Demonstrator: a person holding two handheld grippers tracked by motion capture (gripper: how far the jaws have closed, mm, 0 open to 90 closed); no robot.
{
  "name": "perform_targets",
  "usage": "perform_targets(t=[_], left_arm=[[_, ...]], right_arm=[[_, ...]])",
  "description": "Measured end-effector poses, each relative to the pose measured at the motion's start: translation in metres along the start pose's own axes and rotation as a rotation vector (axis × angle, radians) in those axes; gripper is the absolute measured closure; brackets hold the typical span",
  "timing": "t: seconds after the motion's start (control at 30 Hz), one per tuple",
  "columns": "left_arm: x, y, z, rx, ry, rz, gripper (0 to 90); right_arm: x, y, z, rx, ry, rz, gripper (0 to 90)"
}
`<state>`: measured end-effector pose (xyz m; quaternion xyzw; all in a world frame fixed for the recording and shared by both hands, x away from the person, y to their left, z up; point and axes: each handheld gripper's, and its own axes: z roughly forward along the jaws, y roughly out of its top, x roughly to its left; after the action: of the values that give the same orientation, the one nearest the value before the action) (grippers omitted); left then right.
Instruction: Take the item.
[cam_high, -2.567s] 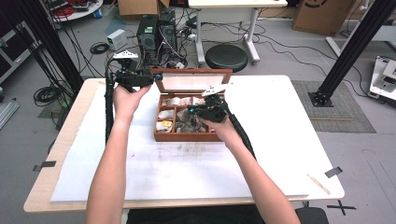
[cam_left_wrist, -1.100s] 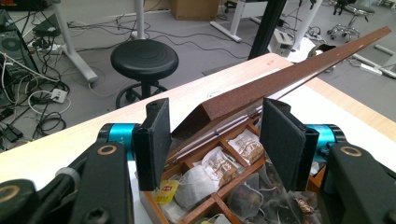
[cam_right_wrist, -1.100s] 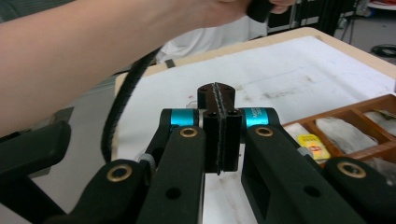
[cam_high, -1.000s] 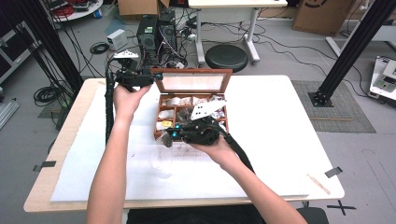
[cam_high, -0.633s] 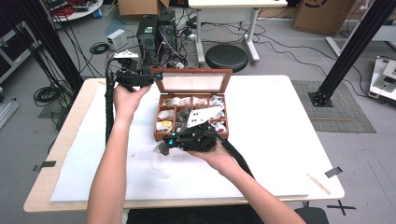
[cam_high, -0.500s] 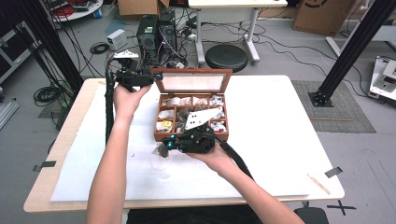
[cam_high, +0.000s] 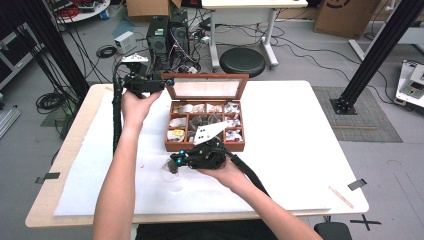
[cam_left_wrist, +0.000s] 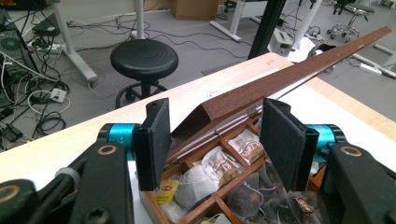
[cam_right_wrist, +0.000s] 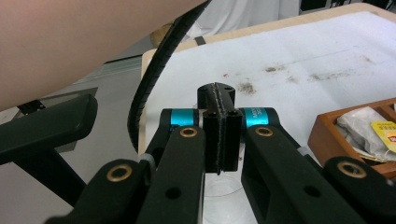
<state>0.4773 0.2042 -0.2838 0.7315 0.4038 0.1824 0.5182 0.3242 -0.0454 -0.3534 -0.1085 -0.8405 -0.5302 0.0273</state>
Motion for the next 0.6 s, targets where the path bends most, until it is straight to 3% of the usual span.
perform_targets(t=[0.6], left_arm=[[0.0002,-0.0003,-0.0002,0.001,-0.001,0.000,43.6]], right_arm=[[-0.0025,-0.0074,0.0083,0.032,0.010,0.003,90.0]])
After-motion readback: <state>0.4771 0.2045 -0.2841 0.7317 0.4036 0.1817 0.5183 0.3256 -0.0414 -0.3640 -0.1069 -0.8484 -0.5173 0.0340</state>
